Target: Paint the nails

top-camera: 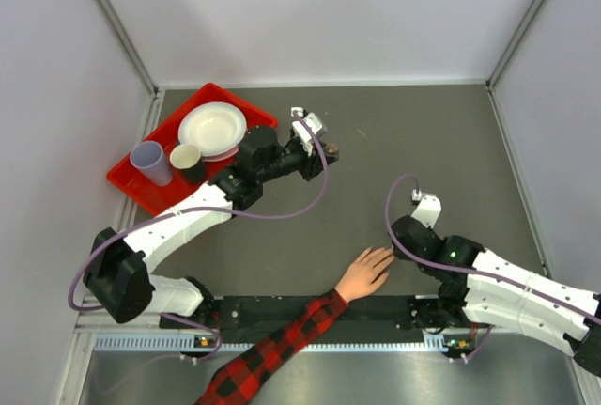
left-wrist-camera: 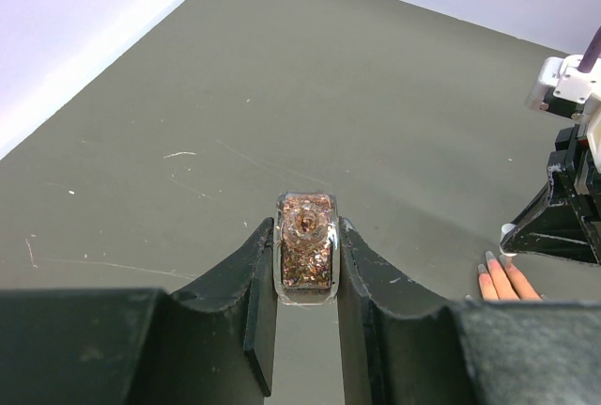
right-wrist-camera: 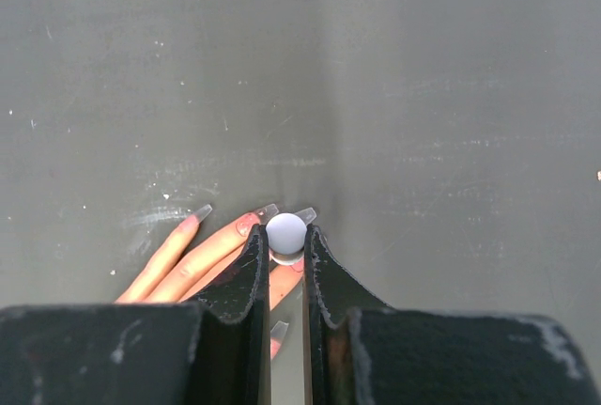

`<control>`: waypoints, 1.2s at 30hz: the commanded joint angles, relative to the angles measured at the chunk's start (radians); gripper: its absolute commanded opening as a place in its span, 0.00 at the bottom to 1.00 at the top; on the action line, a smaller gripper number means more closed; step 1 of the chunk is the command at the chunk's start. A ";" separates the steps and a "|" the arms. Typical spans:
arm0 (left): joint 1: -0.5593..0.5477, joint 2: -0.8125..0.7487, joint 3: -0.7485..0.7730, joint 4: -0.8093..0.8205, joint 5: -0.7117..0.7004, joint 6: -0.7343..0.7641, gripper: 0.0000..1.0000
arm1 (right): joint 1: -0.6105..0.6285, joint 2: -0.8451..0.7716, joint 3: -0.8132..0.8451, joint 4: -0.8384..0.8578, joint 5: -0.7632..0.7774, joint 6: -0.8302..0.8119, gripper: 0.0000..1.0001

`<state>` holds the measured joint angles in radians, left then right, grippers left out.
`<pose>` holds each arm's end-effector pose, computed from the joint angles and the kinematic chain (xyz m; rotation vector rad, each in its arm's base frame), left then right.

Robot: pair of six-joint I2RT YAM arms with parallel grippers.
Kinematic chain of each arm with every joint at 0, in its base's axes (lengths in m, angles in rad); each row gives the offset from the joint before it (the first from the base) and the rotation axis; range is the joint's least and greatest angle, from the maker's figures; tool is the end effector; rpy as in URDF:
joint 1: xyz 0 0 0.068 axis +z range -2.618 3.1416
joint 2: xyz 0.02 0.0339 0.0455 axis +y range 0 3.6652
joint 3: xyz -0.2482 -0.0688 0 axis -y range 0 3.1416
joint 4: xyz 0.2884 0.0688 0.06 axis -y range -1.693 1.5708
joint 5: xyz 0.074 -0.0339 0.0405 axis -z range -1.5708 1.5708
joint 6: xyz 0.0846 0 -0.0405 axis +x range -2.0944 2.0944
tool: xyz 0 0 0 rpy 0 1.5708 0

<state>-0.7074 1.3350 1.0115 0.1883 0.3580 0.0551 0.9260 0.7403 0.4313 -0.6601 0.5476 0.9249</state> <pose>0.2896 -0.2866 0.2994 0.9024 1.5125 -0.7849 0.1629 0.1434 0.1298 0.2035 2.3504 0.1855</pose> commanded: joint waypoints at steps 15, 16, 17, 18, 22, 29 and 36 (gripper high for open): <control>0.002 -0.007 0.004 0.074 0.007 0.000 0.00 | -0.009 0.021 0.004 -0.013 0.014 0.028 0.00; 0.002 -0.008 0.004 0.074 0.006 0.000 0.00 | -0.010 0.018 0.003 -0.013 0.014 0.028 0.00; 0.002 -0.007 0.004 0.074 0.007 0.000 0.00 | -0.010 0.019 0.004 -0.012 0.012 0.028 0.00; 0.002 -0.007 0.004 0.074 0.007 0.000 0.00 | -0.010 0.019 0.003 -0.012 0.012 0.028 0.00; 0.002 -0.008 0.004 0.073 0.009 -0.003 0.00 | -0.010 0.019 0.004 -0.015 0.014 0.031 0.00; 0.002 -0.008 0.006 0.071 0.010 -0.001 0.00 | -0.010 0.028 0.007 -0.030 0.017 0.046 0.00; 0.002 -0.008 0.007 0.069 0.010 -0.001 0.00 | -0.010 0.044 0.011 -0.039 0.021 0.055 0.00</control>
<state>-0.7074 1.3350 1.0115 0.1883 0.3580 0.0547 0.9260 0.7815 0.4313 -0.6945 0.5484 0.9627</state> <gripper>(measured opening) 0.310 0.077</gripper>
